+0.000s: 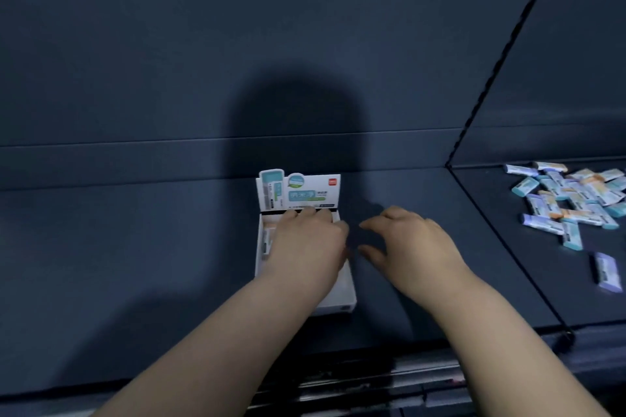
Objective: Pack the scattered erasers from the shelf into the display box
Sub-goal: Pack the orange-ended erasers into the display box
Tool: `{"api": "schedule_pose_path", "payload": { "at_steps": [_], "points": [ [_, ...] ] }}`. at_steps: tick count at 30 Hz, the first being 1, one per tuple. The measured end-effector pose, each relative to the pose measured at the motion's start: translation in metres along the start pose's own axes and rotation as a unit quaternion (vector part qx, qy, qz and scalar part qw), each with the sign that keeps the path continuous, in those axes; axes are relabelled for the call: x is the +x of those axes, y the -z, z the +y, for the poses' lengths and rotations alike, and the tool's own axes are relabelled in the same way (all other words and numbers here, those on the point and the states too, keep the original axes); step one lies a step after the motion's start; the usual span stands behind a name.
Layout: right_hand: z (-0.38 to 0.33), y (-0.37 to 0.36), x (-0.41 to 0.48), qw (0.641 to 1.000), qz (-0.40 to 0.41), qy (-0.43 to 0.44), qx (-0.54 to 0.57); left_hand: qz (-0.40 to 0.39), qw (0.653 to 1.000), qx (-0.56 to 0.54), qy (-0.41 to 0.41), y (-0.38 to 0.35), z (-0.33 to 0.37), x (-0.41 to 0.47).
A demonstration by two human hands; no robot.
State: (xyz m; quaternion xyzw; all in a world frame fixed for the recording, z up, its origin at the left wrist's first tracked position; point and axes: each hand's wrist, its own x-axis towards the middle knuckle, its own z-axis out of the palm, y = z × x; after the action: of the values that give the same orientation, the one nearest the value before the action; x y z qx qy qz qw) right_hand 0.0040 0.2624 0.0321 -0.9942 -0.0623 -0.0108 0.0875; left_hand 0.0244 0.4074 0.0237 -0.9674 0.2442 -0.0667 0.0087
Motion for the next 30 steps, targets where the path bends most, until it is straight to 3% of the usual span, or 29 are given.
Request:
{"api": "schedule_pose_path", "payload": {
  "at_steps": [2, 7, 10, 18, 25, 30],
  "points": [
    [0.02, 0.004, -0.008, 1.0, -0.003, 0.007, 0.007, -0.031, 0.999, -0.003, 0.014, 0.003, 0.015, 0.008],
    [0.084, 0.011, -0.027, 0.999, -0.03, 0.02, 0.021, -0.116, 0.976, -0.042, 0.18, 0.012, 0.007, 0.021],
    [0.124, 0.019, -0.033, 0.998, -0.05, 0.022, 0.013, -0.144, 0.963, -0.018, 0.228, 0.02, 0.018, 0.024],
    [0.209, 0.041, -0.047, 0.998, -0.045, 0.049, 0.016, -0.013, 0.989, -0.015, 0.145, 0.02, 0.142, 0.058],
    [0.262, 0.05, -0.064, 0.998, -0.054, 0.02, 0.014, -0.035, 0.996, -0.051, 0.065, 0.003, 0.217, 0.086],
    [0.286, 0.052, -0.068, 0.997, -0.065, -0.03, 0.01, -0.009, 0.997, -0.076, 0.011, -0.002, 0.237, 0.106]
  ]
}}
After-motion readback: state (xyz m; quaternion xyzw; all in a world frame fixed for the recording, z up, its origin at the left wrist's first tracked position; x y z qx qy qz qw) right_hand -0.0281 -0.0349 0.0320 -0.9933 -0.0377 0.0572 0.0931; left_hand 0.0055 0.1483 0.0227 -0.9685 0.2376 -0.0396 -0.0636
